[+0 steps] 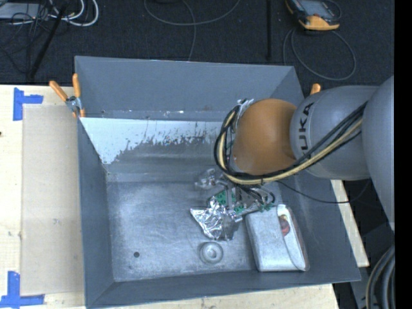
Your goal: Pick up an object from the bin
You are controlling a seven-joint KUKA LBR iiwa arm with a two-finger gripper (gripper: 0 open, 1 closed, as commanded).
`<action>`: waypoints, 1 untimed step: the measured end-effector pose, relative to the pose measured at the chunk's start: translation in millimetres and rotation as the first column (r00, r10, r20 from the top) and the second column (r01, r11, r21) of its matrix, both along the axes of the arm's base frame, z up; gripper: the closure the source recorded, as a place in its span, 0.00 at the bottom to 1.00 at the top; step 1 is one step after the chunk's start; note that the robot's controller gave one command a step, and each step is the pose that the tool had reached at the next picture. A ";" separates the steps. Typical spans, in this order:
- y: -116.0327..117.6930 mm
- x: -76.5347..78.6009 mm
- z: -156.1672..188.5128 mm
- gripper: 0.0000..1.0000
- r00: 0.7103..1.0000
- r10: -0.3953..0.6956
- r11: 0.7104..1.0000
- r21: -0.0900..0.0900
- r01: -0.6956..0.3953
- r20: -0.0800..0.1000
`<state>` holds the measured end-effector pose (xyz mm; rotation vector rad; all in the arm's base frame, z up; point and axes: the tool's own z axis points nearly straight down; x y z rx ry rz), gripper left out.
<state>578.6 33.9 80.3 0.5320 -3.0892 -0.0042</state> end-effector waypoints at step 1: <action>-1.3 1.9 5.6 1.00 1.000 -0.003 1.000 0.000 0.003 0.007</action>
Offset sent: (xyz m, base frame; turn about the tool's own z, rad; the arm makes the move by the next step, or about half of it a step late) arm 0.0000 0.0000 0.0000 0.0000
